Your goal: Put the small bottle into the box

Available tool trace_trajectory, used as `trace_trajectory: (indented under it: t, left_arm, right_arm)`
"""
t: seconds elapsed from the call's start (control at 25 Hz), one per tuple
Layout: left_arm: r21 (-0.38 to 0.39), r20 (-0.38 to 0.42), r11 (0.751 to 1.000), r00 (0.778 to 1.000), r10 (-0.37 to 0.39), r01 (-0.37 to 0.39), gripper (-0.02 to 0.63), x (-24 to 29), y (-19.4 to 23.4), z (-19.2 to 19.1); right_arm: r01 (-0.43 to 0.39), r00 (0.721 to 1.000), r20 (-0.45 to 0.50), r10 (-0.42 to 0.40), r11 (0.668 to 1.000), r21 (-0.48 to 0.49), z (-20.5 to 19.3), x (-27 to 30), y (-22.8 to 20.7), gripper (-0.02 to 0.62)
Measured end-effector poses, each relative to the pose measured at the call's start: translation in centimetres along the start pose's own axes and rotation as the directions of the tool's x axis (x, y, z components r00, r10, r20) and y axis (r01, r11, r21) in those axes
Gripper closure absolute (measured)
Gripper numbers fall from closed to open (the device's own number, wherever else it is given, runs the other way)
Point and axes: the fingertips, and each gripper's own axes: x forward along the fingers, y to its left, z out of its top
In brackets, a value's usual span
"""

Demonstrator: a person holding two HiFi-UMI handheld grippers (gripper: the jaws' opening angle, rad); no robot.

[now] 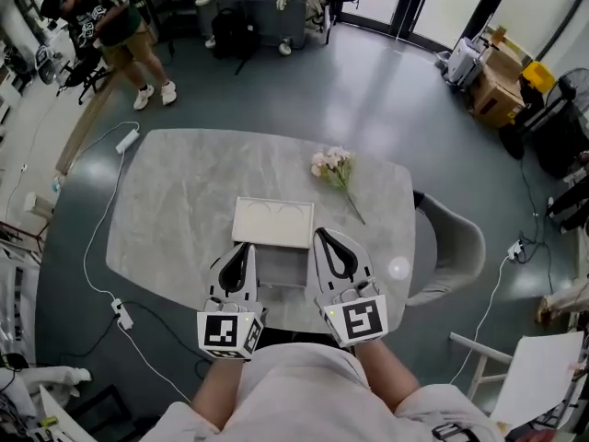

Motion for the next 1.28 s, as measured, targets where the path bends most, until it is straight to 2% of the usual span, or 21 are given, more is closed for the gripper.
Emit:
trace_trajectory:
  t: [0.08, 0.2, 0.48, 1.28]
  left_arm:
    - [0.038, 0.016, 0.999, 1.0, -0.007, 0.006, 0.582, 0.1, -0.5, 0.6]
    - [0.035, 0.041, 0.999, 0.999, 0.003, -0.004, 0.583, 0.0, -0.3, 1.6]
    - [0.052, 0.093, 0.999, 0.996, 0.012, -0.017, 0.582, -0.2, 0.0, 3.5]
    - [0.042, 0.084, 0.998, 0.996, 0.04, -0.043, 0.581, -1.0, 1.5, 4.5]
  right_arm:
    - [0.003, 1.0, 0.02, -0.003, 1.0, -0.003, 0.6, -0.1, 0.0, 0.566]
    - [0.0, 0.999, 0.039, 0.001, 1.0, -0.02, 1.0, -0.1, 0.2, 0.566]
    - [-0.016, 1.0, 0.012, 0.016, 1.0, -0.026, 0.9, 0.3, 0.5, 0.566]
    - [-0.07, 0.998, -0.011, 0.07, 0.996, -0.052, 2.1, 0.9, 2.1, 0.569]
